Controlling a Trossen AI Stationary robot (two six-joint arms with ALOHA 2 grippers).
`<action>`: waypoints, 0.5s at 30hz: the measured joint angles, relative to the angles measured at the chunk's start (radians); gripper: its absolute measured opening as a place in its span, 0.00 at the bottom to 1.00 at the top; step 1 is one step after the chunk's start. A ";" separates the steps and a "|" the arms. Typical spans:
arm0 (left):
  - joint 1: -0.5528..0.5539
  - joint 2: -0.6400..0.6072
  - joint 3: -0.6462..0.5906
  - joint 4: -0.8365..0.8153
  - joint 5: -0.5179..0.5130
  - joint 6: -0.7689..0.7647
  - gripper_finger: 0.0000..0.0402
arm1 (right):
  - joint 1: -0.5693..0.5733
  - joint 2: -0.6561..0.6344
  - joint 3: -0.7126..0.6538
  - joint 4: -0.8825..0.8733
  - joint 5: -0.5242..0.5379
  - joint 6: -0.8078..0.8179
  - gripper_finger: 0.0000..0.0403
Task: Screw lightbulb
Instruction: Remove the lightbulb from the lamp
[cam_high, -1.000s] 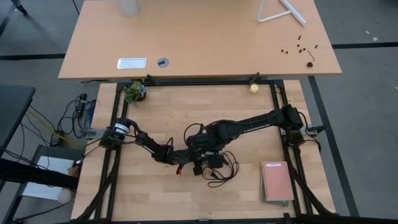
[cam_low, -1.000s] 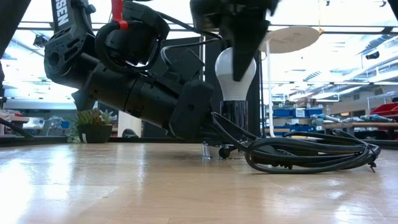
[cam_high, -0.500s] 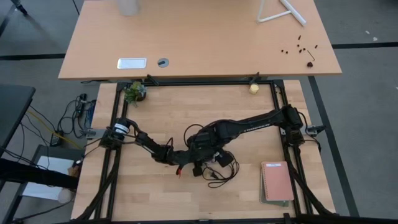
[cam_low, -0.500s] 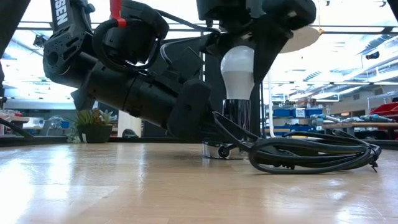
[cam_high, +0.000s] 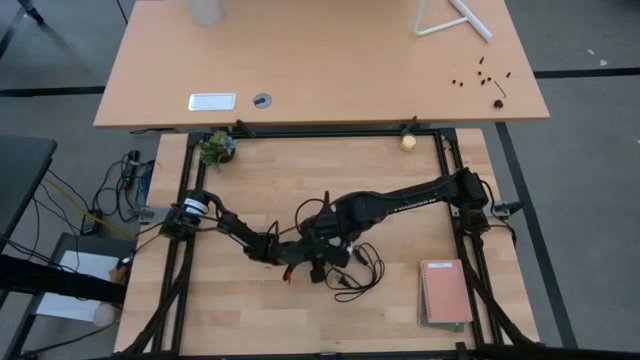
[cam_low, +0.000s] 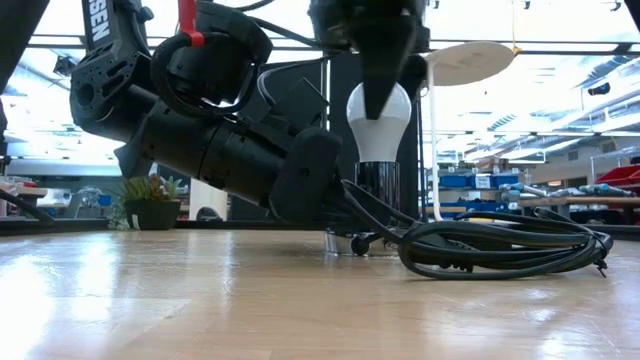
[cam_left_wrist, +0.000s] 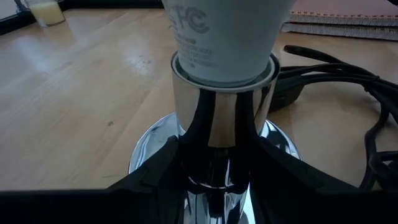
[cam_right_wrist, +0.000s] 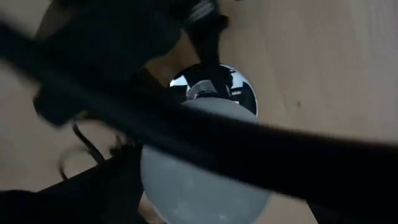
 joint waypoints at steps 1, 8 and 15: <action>0.000 0.000 0.000 0.000 0.005 0.000 0.46 | 0.003 0.000 0.000 0.000 0.003 0.069 0.95; 0.000 0.000 0.000 0.000 0.007 -0.007 0.46 | 0.019 0.003 0.000 0.013 0.038 0.392 0.93; 0.000 0.000 0.000 -0.001 0.009 -0.029 0.46 | 0.019 0.010 -0.056 0.053 0.073 0.515 0.93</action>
